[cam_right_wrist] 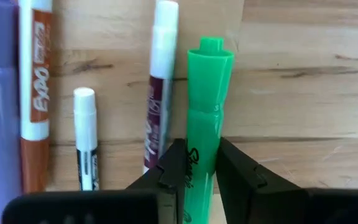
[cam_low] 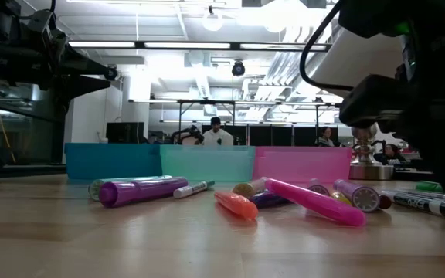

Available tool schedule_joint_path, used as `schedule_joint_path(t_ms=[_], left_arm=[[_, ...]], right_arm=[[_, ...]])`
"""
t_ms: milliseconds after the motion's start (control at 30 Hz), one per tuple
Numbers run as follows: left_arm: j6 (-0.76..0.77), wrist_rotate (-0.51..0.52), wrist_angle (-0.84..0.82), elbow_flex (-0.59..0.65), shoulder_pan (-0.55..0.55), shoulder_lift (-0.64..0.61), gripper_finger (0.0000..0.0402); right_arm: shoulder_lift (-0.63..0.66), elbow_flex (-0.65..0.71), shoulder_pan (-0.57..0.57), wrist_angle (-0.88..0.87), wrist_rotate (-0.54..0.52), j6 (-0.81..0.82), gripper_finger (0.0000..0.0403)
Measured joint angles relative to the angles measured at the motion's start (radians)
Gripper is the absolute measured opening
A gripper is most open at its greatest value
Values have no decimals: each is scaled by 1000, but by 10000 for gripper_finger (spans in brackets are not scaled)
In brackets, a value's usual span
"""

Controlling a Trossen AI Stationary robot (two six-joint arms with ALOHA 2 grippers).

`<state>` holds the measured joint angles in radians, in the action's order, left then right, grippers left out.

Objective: Pick & Place Markers
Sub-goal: Put the green highlighter pen into the pink bin

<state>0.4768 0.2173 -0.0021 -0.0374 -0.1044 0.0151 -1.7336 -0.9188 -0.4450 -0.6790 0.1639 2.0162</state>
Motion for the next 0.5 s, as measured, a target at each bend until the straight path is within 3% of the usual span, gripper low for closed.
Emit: schedule_joint_path(t_ms=[500], left_arm=[[0, 0, 0, 0, 0, 0, 147]], right_arm=[[77, 6, 15, -76, -9, -40, 55]])
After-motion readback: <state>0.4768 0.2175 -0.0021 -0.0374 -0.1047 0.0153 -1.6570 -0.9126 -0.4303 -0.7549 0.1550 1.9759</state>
